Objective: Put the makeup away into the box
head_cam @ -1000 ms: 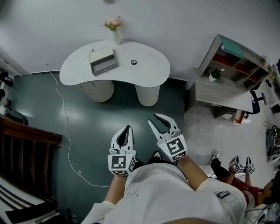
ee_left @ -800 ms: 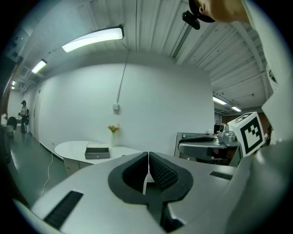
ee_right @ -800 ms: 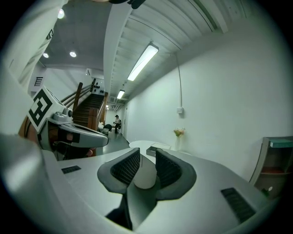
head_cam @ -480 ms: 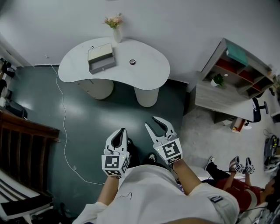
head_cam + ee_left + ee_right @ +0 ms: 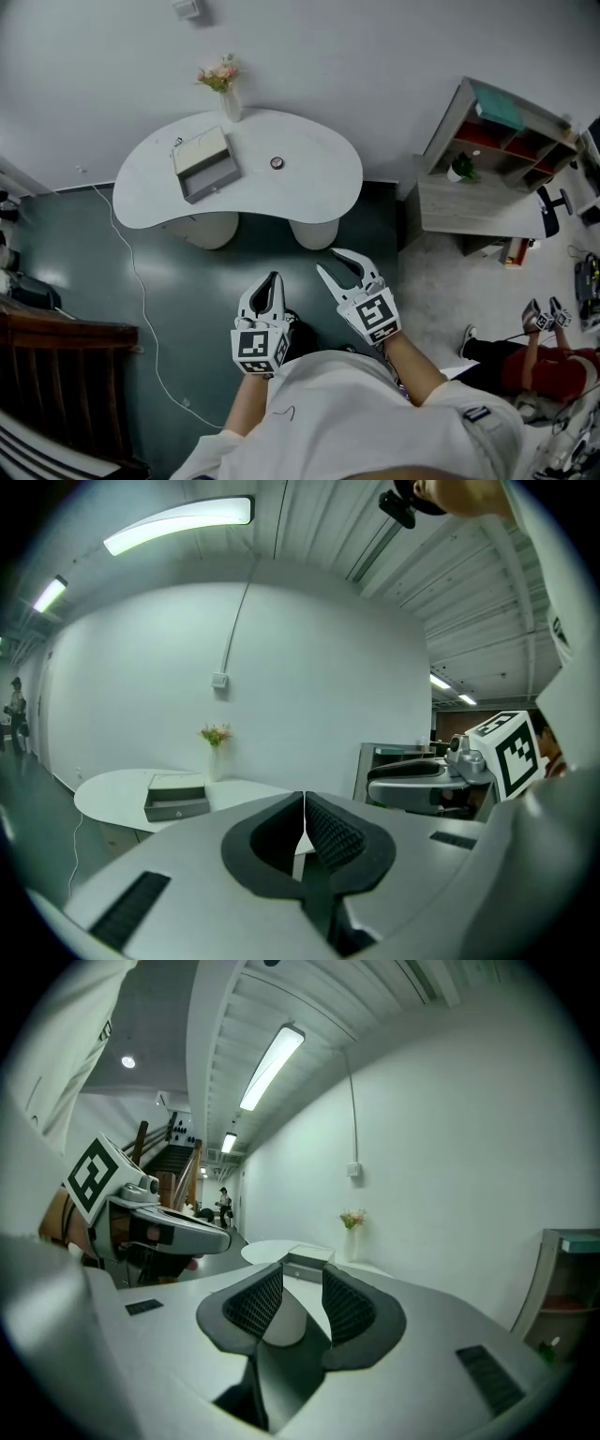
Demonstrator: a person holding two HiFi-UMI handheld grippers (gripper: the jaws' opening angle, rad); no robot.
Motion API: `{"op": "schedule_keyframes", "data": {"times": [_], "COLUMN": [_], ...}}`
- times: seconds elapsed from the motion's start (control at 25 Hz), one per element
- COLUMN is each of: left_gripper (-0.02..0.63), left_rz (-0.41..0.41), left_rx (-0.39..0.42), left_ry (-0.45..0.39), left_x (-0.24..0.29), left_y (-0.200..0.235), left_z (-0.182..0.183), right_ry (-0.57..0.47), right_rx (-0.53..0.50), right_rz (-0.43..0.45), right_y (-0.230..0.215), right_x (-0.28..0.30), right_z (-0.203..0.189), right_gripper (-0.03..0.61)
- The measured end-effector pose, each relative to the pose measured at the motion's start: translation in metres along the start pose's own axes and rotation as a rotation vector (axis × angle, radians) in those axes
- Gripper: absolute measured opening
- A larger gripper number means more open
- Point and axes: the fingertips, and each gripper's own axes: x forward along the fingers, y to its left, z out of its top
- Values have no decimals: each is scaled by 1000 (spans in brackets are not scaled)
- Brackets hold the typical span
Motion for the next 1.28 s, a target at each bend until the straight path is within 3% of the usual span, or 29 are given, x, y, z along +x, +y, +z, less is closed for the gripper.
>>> {"op": "schedule_keyframes", "data": {"times": [0.24, 0.56, 0.92, 1.28], "left_gripper": [21, 21, 21, 21], "left_rz": [-3, -9, 9, 42], "left_rx": [19, -15, -93, -91], "left_ry": [-5, 29, 60, 70], "left_x": [31, 54, 94, 180], "left_y": [92, 196, 249, 280], "left_z": [30, 24, 12, 34], "right_ry": [-26, 15, 75, 82], "right_rx": [1, 37, 10, -3], "right_rz": [-34, -51, -66, -41], "right_y": [-10, 2, -24, -100], "right_x": [88, 186, 243, 316], "right_z": [39, 48, 51, 59], "right_gripper": [123, 123, 123, 124]}}
